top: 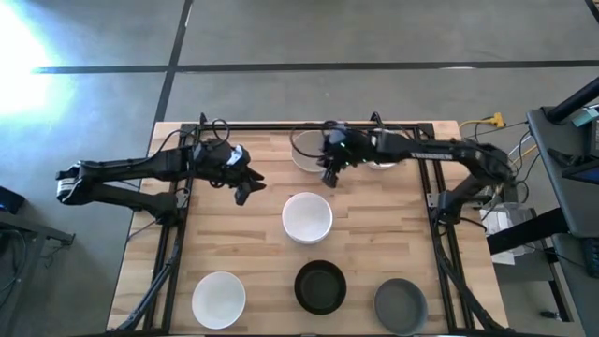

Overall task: Nest bowls inside each other
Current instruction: Stack the top gray bowl on the white bowl, then stack the top white bowl on the gray bowl

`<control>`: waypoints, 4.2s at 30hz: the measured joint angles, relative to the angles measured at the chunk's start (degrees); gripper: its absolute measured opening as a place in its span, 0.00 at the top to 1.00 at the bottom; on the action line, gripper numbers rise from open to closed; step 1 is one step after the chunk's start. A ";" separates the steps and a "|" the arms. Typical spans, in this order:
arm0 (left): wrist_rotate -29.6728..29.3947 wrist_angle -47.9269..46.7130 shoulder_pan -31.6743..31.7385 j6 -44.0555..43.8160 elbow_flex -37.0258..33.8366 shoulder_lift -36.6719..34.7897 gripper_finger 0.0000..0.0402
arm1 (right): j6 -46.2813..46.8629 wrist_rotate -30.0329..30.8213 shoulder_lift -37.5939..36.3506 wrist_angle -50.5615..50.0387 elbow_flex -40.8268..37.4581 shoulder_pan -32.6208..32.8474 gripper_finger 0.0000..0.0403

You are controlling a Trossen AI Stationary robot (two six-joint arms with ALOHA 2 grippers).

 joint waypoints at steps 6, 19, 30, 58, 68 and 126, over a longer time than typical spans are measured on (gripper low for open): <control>0.02 -0.46 0.00 0.02 0.02 -1.09 0.62 | -16.16 -4.41 10.57 -12.89 13.37 -1.53 0.76; -0.01 -6.17 0.00 -0.42 0.04 -12.35 0.62 | -18.19 -1.43 28.91 -21.92 28.35 -1.50 0.67; -2.33 -6.60 0.01 -0.44 0.04 -20.43 0.62 | -13.08 2.36 35.31 -25.59 33.09 -1.53 0.68; -4.24 1.18 0.02 4.14 -0.17 -17.32 0.62 | -3.28 -12.66 9.79 -31.78 30.91 7.27 0.98; -4.58 10.87 0.02 11.35 -1.18 -24.07 0.62 | 1.96 -13.42 8.29 -22.78 24.33 18.54 0.98; -1.57 0.79 0.00 3.96 -11.20 -45.42 0.62 | 8.93 -12.34 25.52 -38.67 49.22 27.10 0.81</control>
